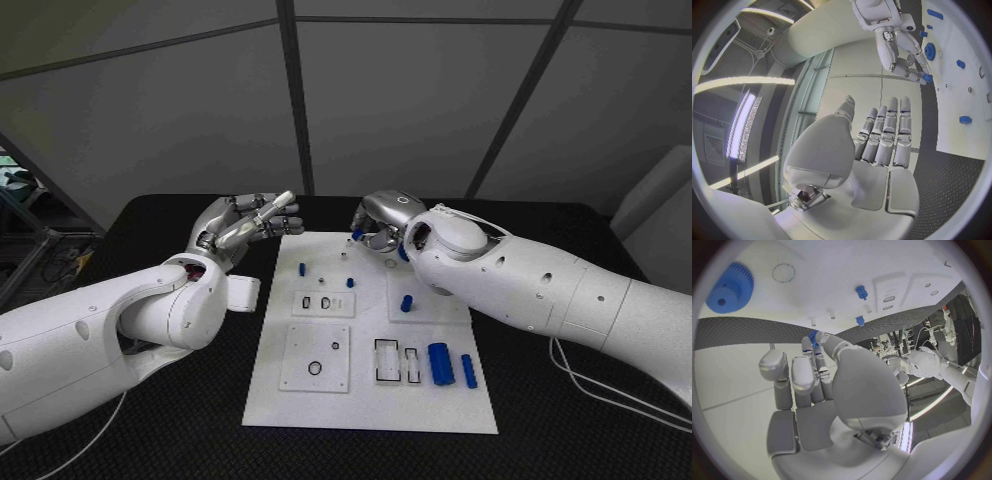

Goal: Assemble the parts on the task board

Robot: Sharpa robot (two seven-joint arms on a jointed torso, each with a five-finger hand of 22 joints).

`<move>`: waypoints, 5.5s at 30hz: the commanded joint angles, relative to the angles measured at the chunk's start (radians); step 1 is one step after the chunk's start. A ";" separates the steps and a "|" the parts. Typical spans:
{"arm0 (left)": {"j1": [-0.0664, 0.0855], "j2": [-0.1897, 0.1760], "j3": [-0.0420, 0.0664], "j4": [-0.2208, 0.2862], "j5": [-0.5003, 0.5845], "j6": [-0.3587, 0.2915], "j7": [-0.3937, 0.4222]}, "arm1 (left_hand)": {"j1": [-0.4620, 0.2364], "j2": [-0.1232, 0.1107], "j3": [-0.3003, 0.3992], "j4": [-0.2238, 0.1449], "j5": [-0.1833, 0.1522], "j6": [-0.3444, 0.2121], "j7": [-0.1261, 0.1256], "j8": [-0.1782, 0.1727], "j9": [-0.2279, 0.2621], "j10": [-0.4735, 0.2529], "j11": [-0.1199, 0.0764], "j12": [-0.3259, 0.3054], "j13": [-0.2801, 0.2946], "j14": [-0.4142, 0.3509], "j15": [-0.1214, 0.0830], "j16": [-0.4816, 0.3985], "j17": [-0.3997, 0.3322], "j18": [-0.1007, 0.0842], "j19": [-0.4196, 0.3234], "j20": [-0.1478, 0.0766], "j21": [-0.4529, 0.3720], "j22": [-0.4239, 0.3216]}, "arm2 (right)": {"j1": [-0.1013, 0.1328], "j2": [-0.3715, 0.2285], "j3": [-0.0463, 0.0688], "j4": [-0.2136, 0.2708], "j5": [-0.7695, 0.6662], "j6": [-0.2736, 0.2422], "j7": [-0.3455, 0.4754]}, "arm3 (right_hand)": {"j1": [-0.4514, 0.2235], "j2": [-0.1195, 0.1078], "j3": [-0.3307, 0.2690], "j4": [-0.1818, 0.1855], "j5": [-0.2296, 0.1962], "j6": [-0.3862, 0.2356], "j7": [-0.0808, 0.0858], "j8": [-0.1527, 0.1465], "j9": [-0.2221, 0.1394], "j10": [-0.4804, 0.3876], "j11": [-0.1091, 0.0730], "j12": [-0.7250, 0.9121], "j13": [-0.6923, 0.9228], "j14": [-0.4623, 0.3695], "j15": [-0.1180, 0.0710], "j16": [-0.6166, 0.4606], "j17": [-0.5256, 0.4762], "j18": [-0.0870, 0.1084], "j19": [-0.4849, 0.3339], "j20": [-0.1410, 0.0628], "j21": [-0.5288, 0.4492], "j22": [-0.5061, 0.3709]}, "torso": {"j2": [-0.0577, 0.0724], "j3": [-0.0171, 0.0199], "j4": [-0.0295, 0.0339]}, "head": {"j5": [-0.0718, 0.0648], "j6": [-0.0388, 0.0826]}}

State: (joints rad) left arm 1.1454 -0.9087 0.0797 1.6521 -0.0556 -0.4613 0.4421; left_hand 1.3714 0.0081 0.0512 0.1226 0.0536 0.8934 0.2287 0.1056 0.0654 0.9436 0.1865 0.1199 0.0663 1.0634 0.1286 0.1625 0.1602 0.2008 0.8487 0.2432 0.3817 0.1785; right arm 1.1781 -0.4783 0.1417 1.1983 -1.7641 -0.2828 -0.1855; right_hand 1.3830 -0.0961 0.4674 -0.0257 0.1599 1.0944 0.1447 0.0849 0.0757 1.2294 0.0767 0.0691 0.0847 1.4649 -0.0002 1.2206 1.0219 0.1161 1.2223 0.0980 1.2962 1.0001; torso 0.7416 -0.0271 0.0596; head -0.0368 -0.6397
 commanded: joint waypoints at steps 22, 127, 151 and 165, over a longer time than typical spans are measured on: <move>0.003 0.003 0.002 0.006 -0.006 0.016 0.001 | 0.003 0.008 0.000 -0.006 0.001 -0.007 0.012 -0.003 -0.001 0.000 0.004 -0.004 -0.001 0.000 0.009 -0.004 0.002 -0.020 0.002 0.001 0.003 -0.002 | 0.006 0.066 0.000 -0.103 -0.006 0.051 0.016 | -0.014 -0.004 0.002 0.012 -0.004 0.005 0.002 0.003 -0.001 0.004 0.001 -0.005 0.000 0.035 -0.003 0.012 0.008 -0.006 0.003 0.002 0.008 0.004 | 0.016 -0.0042 0.0102 | 0.002 -0.005; 0.003 -0.002 0.001 -0.004 -0.006 0.022 -0.004 | 0.010 0.013 0.001 -0.015 0.001 -0.004 0.010 -0.006 0.000 0.003 0.003 -0.005 0.000 0.000 0.010 -0.011 0.005 -0.020 0.001 0.002 0.002 -0.003 | 0.031 -0.177 0.000 0.007 0.255 0.235 -0.062 | 0.137 -0.023 -0.407 0.287 0.064 -0.219 0.019 0.067 0.001 -0.001 -0.003 1.031 0.883 0.069 -0.001 0.260 0.352 -0.037 0.102 0.012 0.109 0.188 | 0.010 0.0040 -0.0221 | 0.005 -0.007; 0.003 0.000 0.001 -0.009 -0.006 0.027 -0.008 | 0.010 0.013 0.001 -0.015 0.001 -0.004 0.010 -0.006 0.000 0.003 0.003 -0.005 0.000 0.001 0.010 -0.011 0.005 -0.020 0.001 0.002 0.002 -0.003 | 0.030 -0.164 -0.001 0.014 0.203 0.204 -0.070 | 0.147 0.046 -0.363 0.248 0.061 -0.060 -0.024 0.136 0.019 0.091 -0.040 1.157 1.033 0.072 -0.030 0.270 0.372 -0.045 0.130 -0.012 0.129 0.233 | 0.010 0.0048 -0.0223 | 0.007 -0.012; 0.002 0.001 0.001 -0.010 -0.006 0.026 -0.009 | 0.012 0.014 0.001 -0.018 0.001 -0.002 0.009 -0.007 0.000 0.005 0.002 -0.006 0.001 0.001 0.009 -0.014 0.007 -0.019 0.000 0.002 0.002 -0.003 | 0.030 -0.197 0.000 0.156 0.141 0.066 -0.060 | 0.151 0.040 -0.330 0.224 0.101 -0.050 -0.027 0.124 0.017 0.103 -0.044 1.170 1.057 0.075 -0.036 0.277 0.386 -0.050 0.144 -0.021 0.139 0.254 | 0.009 0.0042 -0.0234 | 0.009 -0.010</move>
State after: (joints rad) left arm 1.1464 -0.9089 0.0802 1.6411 -0.0560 -0.4470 0.4297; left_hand 1.3781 0.0147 0.0497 0.1101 0.0536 0.8934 0.2287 0.1056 0.0656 0.9436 0.1865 0.1199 0.0663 1.0634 0.1286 0.1548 0.1660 0.2009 0.8487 0.2432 0.3817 0.1764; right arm 1.2059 -0.6748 0.1406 1.3374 -1.5787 -0.1434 -0.2480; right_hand 1.5238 -0.0673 0.1318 0.1964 0.2572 1.0000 0.1425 0.2088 0.0776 1.3258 0.0340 1.2341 1.1411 1.4686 -0.0289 1.4925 1.3075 0.0852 1.3601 0.0785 1.4286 1.2524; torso 0.7507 -0.0222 0.0369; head -0.0284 -0.6498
